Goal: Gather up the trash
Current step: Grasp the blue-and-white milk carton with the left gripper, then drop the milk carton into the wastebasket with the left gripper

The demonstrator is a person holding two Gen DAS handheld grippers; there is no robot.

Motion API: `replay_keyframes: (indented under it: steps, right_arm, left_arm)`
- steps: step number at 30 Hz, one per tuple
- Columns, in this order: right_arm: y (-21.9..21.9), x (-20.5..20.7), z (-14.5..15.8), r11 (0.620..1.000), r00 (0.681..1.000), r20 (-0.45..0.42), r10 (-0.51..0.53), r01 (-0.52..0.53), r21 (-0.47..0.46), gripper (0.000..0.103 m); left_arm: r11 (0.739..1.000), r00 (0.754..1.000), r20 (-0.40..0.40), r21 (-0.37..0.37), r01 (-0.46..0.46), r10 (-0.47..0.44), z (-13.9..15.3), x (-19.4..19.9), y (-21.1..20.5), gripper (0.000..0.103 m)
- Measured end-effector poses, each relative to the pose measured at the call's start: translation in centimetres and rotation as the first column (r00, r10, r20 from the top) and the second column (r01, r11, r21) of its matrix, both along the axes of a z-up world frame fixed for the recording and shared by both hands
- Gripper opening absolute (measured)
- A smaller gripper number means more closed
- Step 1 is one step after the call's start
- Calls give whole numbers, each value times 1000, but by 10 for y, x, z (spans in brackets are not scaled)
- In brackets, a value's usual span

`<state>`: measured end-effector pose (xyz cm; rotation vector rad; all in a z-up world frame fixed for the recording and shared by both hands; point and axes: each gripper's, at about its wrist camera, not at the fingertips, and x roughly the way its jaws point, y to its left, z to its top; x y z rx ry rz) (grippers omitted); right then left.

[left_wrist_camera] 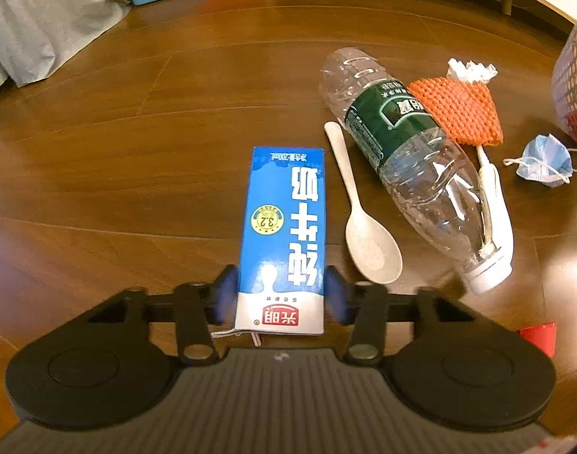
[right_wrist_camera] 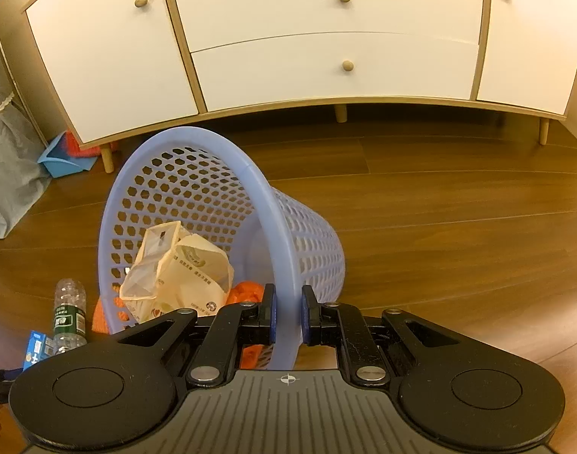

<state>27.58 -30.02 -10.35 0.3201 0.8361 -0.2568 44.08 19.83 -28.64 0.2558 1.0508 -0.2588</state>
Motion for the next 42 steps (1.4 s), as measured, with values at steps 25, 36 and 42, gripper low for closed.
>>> replay_keyframes:
  steps: [25, 36, 42]
  right_arm:
    - [17, 13, -7, 999, 999, -28, 25, -24, 25, 9]
    - [17, 12, -7, 999, 1000, -28, 14, -13, 45, 9]
    - [18, 11, -7, 999, 1000, -26, 11, -10, 52, 9]
  left_arm:
    - [981, 961, 214, -46, 190, -176, 112, -16, -34, 41]
    - [927, 897, 317, -113, 358, -308, 155, -18, -111, 41]
    - [891, 865, 343, -140, 432, -366, 163, -18, -147, 41]
